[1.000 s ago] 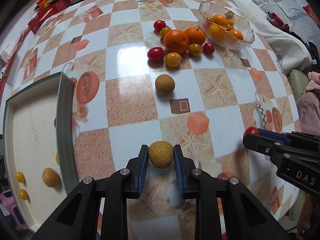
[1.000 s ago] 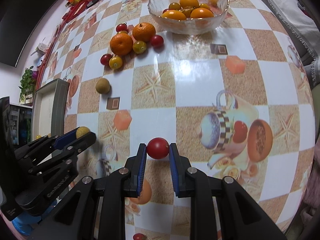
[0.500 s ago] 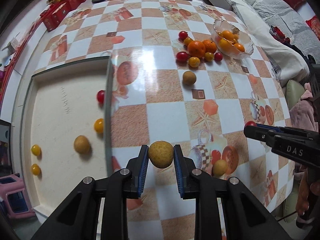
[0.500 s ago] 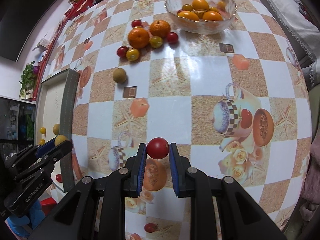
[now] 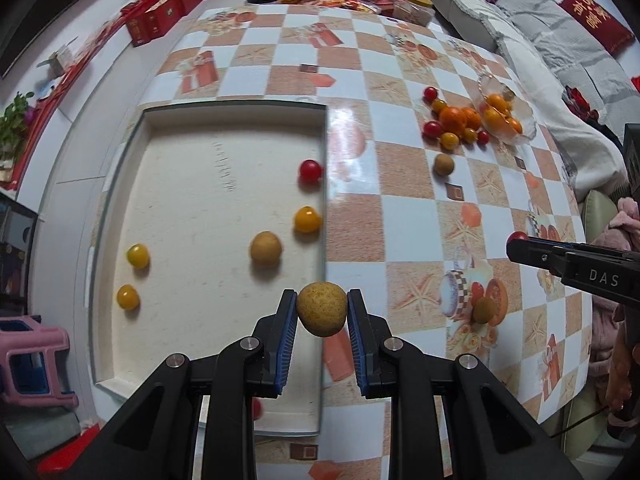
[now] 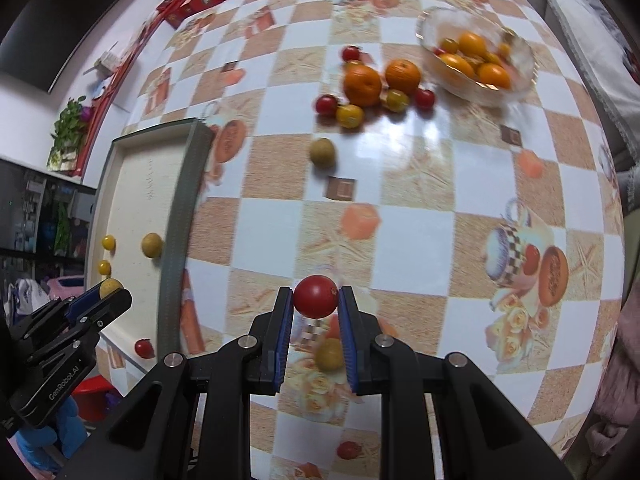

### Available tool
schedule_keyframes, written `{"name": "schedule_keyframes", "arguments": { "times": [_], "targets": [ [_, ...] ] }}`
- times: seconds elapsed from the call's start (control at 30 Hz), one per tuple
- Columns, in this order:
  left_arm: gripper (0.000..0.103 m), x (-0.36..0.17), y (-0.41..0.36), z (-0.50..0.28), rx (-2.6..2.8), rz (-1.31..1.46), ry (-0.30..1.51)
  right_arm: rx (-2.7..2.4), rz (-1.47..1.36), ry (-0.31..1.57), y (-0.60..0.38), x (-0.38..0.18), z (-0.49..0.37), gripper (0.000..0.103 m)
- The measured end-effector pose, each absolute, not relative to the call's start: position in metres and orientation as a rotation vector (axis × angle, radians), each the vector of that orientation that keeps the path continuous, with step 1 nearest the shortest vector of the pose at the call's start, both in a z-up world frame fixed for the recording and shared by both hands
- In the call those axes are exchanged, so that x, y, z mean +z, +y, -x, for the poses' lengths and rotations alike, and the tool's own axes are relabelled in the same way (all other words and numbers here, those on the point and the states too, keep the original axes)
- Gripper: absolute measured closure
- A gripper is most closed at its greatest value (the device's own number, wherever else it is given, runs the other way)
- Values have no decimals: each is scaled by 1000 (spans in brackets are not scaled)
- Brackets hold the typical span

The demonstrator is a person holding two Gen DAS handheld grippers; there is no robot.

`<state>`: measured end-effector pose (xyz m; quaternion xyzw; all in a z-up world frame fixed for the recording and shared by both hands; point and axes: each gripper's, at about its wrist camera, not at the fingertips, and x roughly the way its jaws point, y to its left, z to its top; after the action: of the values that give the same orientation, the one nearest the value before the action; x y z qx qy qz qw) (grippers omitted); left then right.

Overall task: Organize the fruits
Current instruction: 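Carry the brown fruit and red tomato into the white tray and open both tools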

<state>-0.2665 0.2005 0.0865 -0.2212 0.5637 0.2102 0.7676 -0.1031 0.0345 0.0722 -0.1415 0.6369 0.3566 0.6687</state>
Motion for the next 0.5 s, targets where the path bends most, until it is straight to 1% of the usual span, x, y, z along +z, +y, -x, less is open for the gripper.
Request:
{"name": "schedule_keyframes", "arguments": {
  "times": [0.5],
  "targets": [
    [77, 84, 254, 325, 601, 571, 1178, 967, 458, 1398, 123, 92, 149, 78]
  ]
}}
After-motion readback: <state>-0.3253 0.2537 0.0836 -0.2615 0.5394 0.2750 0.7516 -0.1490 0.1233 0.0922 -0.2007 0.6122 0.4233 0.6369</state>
